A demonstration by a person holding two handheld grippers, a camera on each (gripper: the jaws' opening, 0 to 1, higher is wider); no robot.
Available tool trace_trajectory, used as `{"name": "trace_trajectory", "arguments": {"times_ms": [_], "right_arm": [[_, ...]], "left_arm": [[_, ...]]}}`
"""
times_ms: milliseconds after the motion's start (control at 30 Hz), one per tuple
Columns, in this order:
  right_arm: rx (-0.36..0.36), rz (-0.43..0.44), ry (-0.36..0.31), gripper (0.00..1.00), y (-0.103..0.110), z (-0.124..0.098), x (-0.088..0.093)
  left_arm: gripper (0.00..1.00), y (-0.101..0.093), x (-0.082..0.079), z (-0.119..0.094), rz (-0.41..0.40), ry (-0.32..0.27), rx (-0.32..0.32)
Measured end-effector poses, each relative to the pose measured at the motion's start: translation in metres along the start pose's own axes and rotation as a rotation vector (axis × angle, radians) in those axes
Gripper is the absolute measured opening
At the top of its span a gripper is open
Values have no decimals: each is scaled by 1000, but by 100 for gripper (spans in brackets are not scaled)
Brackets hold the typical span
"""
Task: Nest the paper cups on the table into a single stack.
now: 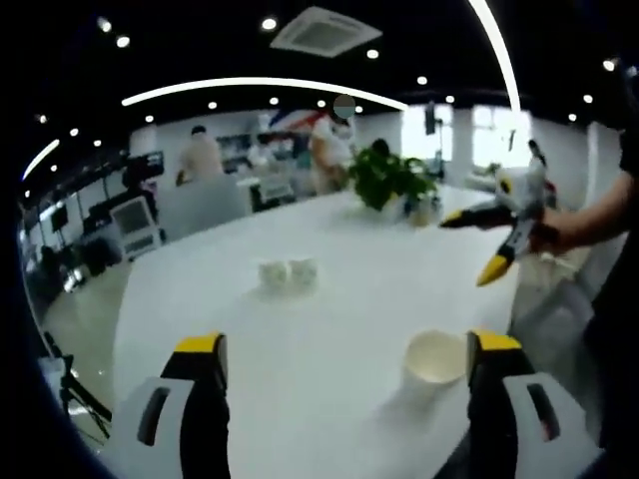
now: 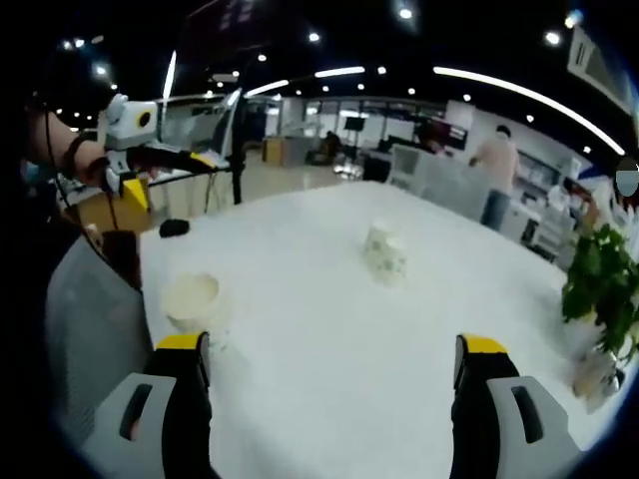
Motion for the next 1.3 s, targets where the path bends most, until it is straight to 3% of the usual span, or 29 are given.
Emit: {"name": "trace_trajectory", "arguments": {"times_ms": [100,167,233,467,567,767,867,967,1000,1100,1300], "right_arm": [[-5,-9,4,100,0,4,-2],[-23,4,7,100,1,10,-3],[-31,13,22,100,0,15,-3],[-28,7,-8,100,-14,52,-15],[-33,-10,11,100,-27,88,-22],[-11,-24,26,100,-49,151,-36],[-15,24,24,100,-57,184,-44],[-11,51,11,100,-65,211,-52],[-24,106,-16,100,-64,220,-58],[-12,96,-1,98,-70,241,-58],[-28,107,54,85,-69,275,-45]], "left_arm": [[99,1,-3,0,-21,-26,-6],[99,4,-13,0,-73,-106,-1],[99,8,-13,1,-47,-75,-15],[99,13,-16,5,-9,-77,11],[99,20,-12,5,-34,-70,14],[99,23,-10,5,6,-42,7],[99,26,-1,9,10,1,18],[99,25,-1,11,8,-2,30],[99,24,-1,11,8,-2,32],[99,25,2,12,26,15,42],[99,28,9,8,-10,20,34]]}}
Point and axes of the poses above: the point that each gripper's makers call its tool centre point, and the gripper's own axes: z roughly forward along the fingers, y roughly to its left, x roughly out of its underside, the point moved 5 cm from there along -z, roughly backward along the fingers, and after that the axes turned 15 degrees about x, right-handed, at the moved point
